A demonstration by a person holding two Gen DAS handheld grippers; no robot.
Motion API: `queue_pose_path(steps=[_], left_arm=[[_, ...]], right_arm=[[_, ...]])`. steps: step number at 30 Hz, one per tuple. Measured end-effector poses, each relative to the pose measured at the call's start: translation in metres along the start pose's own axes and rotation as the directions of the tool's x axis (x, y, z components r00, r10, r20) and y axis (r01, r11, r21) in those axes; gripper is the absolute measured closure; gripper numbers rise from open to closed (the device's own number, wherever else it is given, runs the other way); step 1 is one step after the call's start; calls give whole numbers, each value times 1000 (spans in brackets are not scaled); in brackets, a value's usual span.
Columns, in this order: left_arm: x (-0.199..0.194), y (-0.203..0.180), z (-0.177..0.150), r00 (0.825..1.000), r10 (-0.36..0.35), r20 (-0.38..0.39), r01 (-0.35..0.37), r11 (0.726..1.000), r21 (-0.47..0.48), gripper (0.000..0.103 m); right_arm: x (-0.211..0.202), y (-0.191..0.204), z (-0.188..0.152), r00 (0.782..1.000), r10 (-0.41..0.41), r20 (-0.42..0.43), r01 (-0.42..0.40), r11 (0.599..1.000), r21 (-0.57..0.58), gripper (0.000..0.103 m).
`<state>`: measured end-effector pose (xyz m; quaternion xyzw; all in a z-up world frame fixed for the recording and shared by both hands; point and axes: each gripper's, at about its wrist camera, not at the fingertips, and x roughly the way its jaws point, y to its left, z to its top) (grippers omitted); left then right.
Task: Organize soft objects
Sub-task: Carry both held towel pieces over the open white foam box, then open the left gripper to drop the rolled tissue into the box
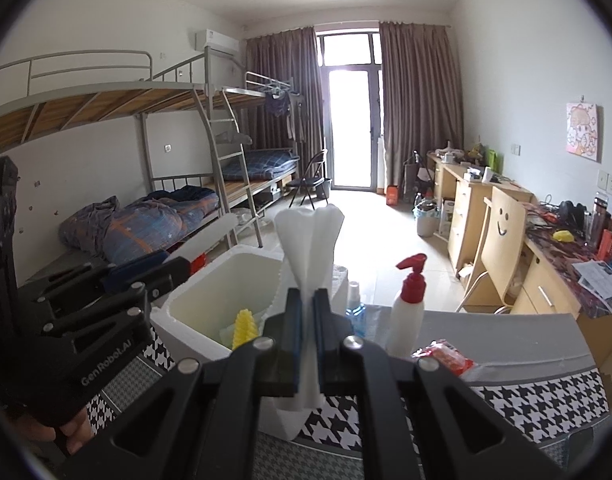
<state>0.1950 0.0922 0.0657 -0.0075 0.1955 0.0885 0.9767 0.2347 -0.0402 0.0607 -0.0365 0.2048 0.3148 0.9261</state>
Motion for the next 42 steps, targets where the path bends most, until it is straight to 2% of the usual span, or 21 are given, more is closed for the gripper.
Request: queue_pose_path(steps=[16, 33, 36, 37, 38, 40, 42], left_arm=[[26, 9, 1, 998, 30, -46, -30, 1000, -2, 83], [55, 9, 2, 994, -10, -105, 10, 1000, 2, 82], [57, 9, 0, 993, -43, -107, 42, 999, -4, 72], [56, 9, 0, 994, -26, -103, 27, 1000, 2, 63], [56, 8, 0, 995, -10, -100, 11, 1000, 8, 45], [52, 12, 0, 996, 7, -83, -7, 1000, 1, 24], [48, 17, 1, 997, 15, -70, -15, 1000, -14, 19]], right_arm=[[26, 7, 5, 999, 31, -32, -31, 1000, -1, 94], [43, -2, 9, 998, 28, -51, -27, 1000, 2, 94], [45, -3, 9, 998, 23, -53, -22, 1000, 7, 94], [45, -3, 9, 998, 18, -53, -17, 1000, 10, 94], [45, -3, 9, 998, 18, -53, -18, 1000, 13, 94], [45, -4, 10, 998, 18, -52, -17, 1000, 11, 94], [43, -4, 10, 999, 17, -49, -16, 1000, 9, 94]])
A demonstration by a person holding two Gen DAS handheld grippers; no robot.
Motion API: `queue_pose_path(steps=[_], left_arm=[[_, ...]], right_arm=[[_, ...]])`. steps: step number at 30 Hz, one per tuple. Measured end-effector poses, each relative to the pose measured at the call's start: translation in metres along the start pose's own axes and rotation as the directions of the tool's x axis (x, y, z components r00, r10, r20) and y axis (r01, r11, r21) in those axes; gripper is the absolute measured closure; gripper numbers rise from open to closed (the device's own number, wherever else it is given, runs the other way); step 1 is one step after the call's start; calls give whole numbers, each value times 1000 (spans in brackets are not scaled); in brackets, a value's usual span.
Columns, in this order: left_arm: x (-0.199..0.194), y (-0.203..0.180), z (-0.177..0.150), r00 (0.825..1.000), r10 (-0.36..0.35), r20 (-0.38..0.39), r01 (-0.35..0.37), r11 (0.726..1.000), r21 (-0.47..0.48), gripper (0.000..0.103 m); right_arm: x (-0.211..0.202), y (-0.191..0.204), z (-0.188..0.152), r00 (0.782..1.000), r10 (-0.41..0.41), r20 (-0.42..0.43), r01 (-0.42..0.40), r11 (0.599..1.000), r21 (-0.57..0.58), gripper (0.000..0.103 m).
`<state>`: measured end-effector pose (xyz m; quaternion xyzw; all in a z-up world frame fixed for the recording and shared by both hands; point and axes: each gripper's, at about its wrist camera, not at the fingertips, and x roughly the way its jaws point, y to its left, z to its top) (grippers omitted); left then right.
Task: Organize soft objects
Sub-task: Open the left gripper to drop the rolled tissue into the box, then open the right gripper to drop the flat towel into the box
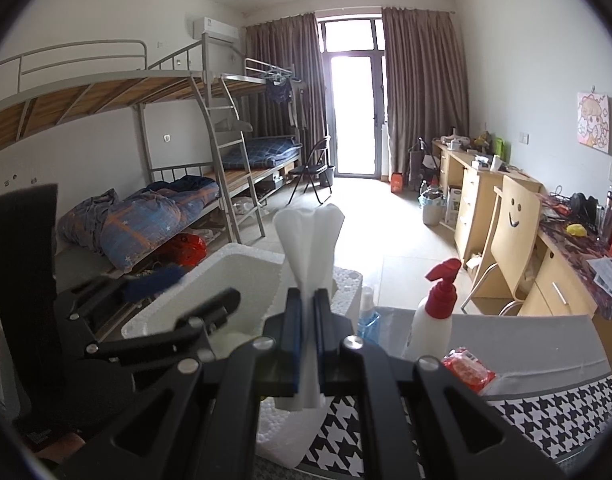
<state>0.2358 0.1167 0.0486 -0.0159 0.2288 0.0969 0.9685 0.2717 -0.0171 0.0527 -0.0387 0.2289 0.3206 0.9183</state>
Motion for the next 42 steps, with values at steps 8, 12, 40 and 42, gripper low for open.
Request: queue_pose_path(steps=[8, 12, 40, 42], left_arm=[[-4, 7, 1, 999, 37, 6, -37, 999, -10, 11], [-8, 12, 2, 998, 64, 15, -64, 998, -23, 6], [-32, 56, -6, 986, 155, 56, -150, 984, -95, 1], [-32, 57, -8, 987, 149, 54, -143, 985, -97, 1]], right_arm=[[0, 1, -1, 1000, 1, -4, -1, 1000, -2, 94], [2, 2, -1, 1000, 6, -8, -6, 1000, -5, 94], [34, 25, 2, 996, 55, -69, -57, 998, -39, 94], [38, 26, 3, 996, 52, -76, -55, 998, -42, 94]])
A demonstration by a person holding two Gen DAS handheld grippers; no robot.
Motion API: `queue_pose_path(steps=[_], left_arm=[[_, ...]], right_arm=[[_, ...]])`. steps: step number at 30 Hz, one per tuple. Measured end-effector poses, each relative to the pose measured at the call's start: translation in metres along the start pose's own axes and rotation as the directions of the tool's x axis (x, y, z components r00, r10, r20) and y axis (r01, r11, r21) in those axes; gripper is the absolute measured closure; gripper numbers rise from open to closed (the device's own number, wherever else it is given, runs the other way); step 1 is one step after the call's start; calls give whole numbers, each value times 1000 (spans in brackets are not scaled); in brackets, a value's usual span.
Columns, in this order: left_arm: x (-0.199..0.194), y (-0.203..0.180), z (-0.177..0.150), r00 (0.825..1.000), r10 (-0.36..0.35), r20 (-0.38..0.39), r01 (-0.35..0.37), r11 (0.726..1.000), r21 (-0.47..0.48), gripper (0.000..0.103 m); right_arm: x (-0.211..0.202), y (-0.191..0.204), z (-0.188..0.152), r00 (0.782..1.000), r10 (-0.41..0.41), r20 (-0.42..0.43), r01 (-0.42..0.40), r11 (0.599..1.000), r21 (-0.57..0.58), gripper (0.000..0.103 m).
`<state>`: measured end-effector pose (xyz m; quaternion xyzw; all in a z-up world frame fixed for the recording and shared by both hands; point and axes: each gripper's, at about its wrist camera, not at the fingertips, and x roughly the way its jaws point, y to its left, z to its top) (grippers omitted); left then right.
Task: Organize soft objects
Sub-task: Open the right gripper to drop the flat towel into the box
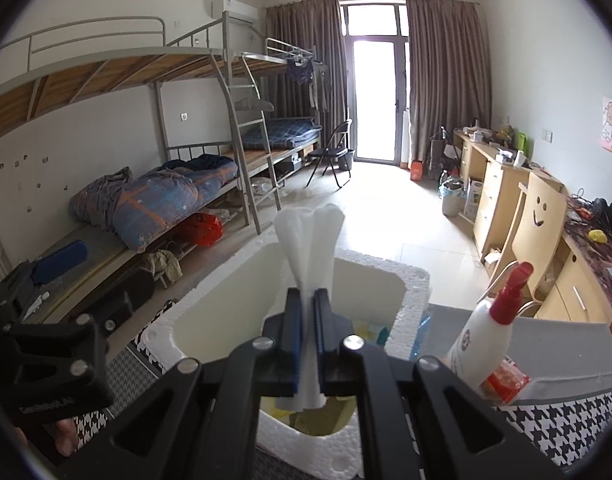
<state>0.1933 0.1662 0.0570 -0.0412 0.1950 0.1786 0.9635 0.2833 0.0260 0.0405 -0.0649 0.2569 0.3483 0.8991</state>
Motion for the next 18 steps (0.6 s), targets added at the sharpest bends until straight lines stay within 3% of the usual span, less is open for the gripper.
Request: queue_pose_path(steps=[7, 8, 9, 10, 11, 12, 18], left_arm=[[0, 5, -4, 1000, 4, -13, -4, 1000, -4, 1], [0, 6, -4, 1000, 4, -16, -4, 1000, -6, 1], [0, 6, -4, 1000, 4, -19, -5, 1000, -7, 1], [0, 5, -4, 1000, 5, -21, -5, 1000, -6, 1], [-1, 5, -4, 1000, 6, -21, -6, 1000, -5, 1], [-1, 5, -4, 1000, 7, -19, -7, 1000, -5, 1], [-3, 7, -4, 1000, 4, -20, -4, 1000, -7, 1]], right_arm=[[16, -2, -3, 999, -19, -41, 19, 1000, 7, 93], [18, -3, -4, 999, -20, -49, 20, 1000, 6, 86], [19, -3, -5, 998, -16, -56, 17, 1000, 5, 70], [19, -3, -6, 998, -14, -61, 14, 1000, 4, 61], [18, -3, -7, 998, -13, -60, 13, 1000, 4, 43], [16, -2, -8, 999, -10, -48, 10, 1000, 2, 34], [5, 1, -9, 1000, -21, -18, 21, 1000, -14, 33]])
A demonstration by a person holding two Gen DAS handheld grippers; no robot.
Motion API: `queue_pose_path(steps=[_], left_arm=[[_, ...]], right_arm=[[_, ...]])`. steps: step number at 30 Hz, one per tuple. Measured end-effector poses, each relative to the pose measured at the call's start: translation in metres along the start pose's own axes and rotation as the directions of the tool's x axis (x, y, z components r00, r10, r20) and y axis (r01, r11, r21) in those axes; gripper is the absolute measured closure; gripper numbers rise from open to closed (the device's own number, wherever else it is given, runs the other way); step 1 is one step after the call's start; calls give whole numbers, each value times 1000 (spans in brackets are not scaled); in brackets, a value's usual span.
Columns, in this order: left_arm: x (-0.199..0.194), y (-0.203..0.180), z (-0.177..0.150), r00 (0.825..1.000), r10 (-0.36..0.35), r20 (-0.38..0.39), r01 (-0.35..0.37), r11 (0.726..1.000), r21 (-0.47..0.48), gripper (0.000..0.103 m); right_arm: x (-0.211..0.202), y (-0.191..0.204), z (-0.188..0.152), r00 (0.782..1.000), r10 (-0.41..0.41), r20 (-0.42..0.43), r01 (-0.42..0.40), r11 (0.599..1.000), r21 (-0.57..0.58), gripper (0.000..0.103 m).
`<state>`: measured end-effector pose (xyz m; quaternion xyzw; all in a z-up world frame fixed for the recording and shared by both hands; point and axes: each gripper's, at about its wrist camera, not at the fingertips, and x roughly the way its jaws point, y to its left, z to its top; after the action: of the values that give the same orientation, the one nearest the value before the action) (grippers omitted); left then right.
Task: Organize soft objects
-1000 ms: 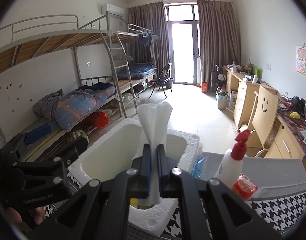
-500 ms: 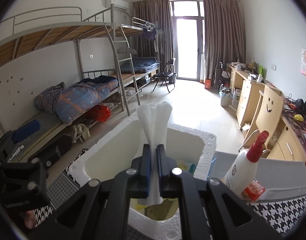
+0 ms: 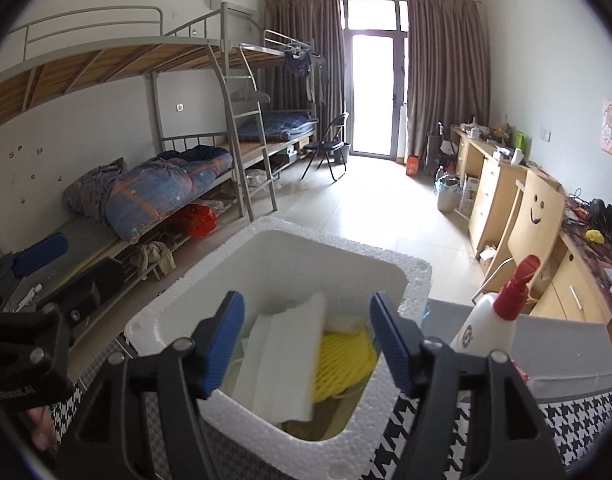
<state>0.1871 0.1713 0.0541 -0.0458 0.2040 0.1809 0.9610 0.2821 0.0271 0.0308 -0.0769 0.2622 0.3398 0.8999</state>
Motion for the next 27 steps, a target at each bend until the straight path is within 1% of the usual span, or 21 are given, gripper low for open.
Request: queue_pose_path(steps=[5, 10, 17, 22, 24, 25, 27], left_arm=[[-4, -2, 0, 1000, -3, 5, 3, 1000, 3, 1], [-17, -8, 1, 1000, -17, 19, 17, 1000, 6, 1], [-40, -21, 2, 998, -43, 42, 43, 999, 13, 1], [-56, -31, 3, 996, -60, 62, 59, 998, 25, 1], [-61, -33, 3, 995, -64, 70, 62, 998, 31, 1], [-64, -35, 3, 995, -64, 75, 61, 997, 35, 1], [-68, -37, 3, 995, -67, 80, 64, 997, 42, 1]], right_arm=[[-8, -4, 0, 1000, -7, 14, 7, 1000, 17, 33], [-20, -6, 0, 1000, -17, 25, 17, 1000, 17, 33], [-49, -11, -1, 997, -35, 64, 33, 999, 33, 32], [-71, -16, -5, 991, -68, 113, 62, 997, 56, 23], [-81, -17, -7, 989, -69, 134, 61, 996, 63, 17], [-84, -18, -7, 988, -72, 140, 63, 996, 65, 15], [-91, -17, -9, 985, -91, 149, 81, 994, 69, 10]])
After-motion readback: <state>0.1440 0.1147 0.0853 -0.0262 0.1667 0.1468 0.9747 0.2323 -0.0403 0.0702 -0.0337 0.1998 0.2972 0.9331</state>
